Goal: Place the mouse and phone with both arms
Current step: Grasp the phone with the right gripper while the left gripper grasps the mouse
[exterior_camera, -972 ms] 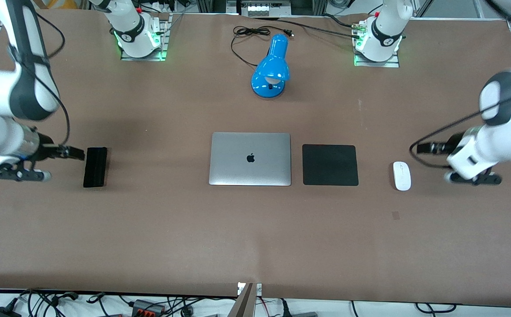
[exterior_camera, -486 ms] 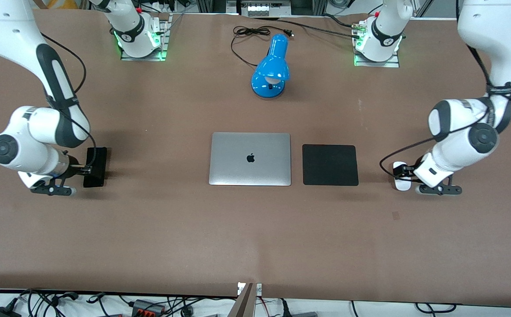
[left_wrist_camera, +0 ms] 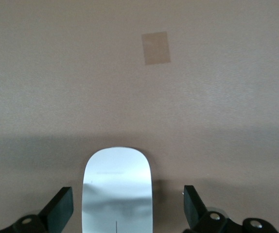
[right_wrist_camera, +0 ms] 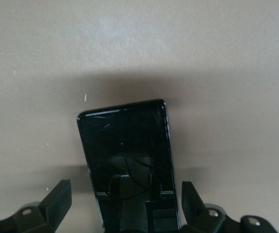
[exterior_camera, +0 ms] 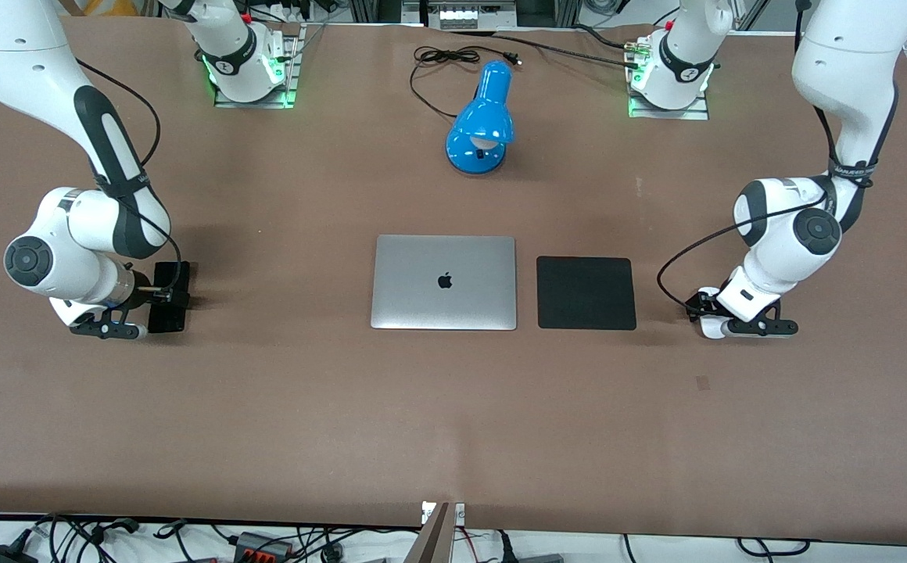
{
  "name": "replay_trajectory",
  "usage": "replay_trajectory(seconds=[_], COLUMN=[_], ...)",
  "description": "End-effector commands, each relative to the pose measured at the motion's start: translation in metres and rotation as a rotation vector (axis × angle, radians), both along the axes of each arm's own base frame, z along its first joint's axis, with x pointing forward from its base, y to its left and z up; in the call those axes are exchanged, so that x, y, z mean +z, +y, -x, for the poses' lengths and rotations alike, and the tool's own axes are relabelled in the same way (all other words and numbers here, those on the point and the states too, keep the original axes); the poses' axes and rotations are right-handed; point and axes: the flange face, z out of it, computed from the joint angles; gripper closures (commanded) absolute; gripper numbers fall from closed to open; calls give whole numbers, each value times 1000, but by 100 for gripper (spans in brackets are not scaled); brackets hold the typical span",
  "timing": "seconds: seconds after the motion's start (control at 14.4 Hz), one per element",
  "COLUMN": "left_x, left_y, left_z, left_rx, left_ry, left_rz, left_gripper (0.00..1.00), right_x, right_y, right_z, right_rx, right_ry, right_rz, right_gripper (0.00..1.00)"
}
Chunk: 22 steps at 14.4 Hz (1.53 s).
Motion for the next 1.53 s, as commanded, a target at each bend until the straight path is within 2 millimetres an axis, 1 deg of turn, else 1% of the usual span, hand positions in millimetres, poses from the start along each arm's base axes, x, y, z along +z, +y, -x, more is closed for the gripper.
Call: replay_trajectory(seconds=[0.0,0.07,0.14,0.21,0.28,0.35,0.42,0.49,0.56,0.62,0.69,0.76,0.83,0.9,1.04,1.11,1.18,1.25,1.32,1.39,1.46], left_x=[-5,-7,-12,-12,-13,-13,-12,-10,-6,-5,-5,-3,5,17,44,63,87,111,139,166,196], left_y=[7,7,7,7,7,9,10,10,11,11,11,13,14,13,12,12,10,5,0,-5,-7], left_z=[2,3,7,7,8,8,8,6,5,5,5,3,1,-1,-11,-15,-21,-27,-35,-43,-51], left_rx=[-16,-16,-16,-16,-16,-11,-7,-11,-13,-19,-20,-24,-34,-41,-44,-45,-49,-59,-69,-79,-83], left_ry=[-16,-20,-9,-9,-8,-6,-6,-11,-12,-14,-14,-18,-30,-31,15,42,75,110,157,202,234], left_rz=[-4,-5,-4,-4,-4,-4,-3,-4,-5,-6,-6,-8,-12,-11,-4,1,8,15,21,26,30], left_gripper=[0,0,0,3,16,32,45,56,64,68,72,72,72,72,72,72,71,70,69,69,69], right_x=[-15,-17,-17,-17,-20,-21,-23,-24,-24,-24,-24,-25,-23,-20,-11,3,15,34,49,61,67], right_y=[-5,-6,-6,-7,-8,-9,-9,-9,-9,-8,-8,-8,-8,-8,-2,3,9,19,31,52,76], right_z=[9,10,10,10,11,11,12,12,12,12,13,14,13,11,8,4,-1,-9,-16,-20,-24], right_rx=[15,15,18,35,44,44,44,43,46,56,68,65,66,69,81,88,99,117,136,155,179], right_ry=[31,34,34,35,40,42,45,46,48,50,58,61,58,52,64,68,73,73,75,83,73], right_rz=[-3,-3,-3,-6,-8,-8,-8,-8,-8,-11,-13,-13,-13,-13,-16,-20,-22,-21,-21,-27,-31], right_gripper=[0,0,0,0,0,0,0,0,0,5,30,45,53,60,68,71,71,71,71,70,70])
